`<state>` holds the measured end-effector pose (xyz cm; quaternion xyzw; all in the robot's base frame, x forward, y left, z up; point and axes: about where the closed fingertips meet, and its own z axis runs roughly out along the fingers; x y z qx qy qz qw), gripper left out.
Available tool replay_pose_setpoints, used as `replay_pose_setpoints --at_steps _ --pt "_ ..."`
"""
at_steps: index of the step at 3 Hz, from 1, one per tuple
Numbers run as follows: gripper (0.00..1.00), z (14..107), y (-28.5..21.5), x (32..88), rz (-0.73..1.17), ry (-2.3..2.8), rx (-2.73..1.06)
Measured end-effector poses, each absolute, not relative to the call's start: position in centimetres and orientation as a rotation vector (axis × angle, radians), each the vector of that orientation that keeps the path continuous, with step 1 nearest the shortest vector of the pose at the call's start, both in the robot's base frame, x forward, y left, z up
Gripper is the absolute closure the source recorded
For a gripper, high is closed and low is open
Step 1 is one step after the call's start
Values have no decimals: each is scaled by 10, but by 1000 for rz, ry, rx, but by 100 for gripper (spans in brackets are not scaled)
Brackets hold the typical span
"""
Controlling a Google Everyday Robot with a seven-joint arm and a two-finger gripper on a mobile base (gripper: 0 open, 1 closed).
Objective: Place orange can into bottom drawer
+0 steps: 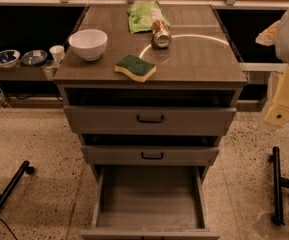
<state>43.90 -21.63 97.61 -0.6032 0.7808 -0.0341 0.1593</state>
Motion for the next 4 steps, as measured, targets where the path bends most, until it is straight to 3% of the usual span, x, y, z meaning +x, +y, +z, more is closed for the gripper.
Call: replay_pose_setpoints --at_steps 1,4 --pt "0 975 -214 447 -89 2230 -1719" --pt "0 944 -154 659 49 2235 -1166"
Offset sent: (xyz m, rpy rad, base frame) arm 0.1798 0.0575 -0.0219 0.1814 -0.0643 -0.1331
